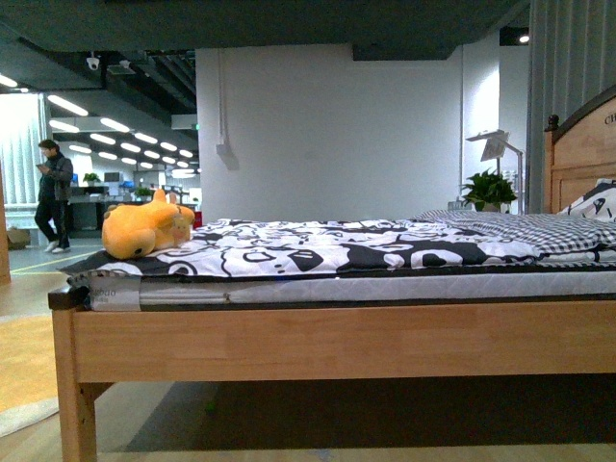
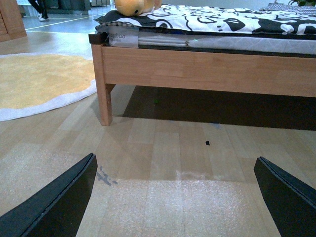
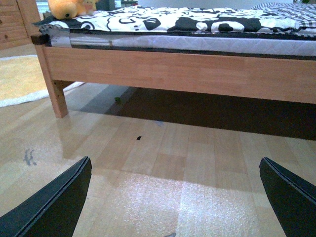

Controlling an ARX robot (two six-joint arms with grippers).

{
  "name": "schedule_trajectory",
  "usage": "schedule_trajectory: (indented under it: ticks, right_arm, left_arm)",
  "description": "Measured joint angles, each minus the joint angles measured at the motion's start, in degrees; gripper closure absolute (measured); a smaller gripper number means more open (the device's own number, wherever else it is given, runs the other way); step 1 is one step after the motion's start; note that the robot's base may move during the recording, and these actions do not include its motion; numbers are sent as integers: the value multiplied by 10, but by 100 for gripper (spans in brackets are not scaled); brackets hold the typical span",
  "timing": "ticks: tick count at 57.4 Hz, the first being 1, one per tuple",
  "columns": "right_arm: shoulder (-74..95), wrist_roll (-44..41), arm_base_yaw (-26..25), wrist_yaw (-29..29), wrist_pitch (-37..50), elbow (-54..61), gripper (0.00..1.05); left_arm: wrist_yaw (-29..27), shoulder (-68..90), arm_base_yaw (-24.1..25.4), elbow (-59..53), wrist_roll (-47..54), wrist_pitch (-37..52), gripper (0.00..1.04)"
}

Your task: Put away toys

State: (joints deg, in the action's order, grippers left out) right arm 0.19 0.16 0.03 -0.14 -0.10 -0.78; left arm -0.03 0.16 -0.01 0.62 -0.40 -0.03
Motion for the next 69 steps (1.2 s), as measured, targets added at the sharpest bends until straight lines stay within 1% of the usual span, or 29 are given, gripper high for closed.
schedule_trajectory:
  ticks: [69]
  right_arm:
    - [0,0,0,0,0,0,0]
  left_arm:
    - [0,0,0,0,0,0,6]
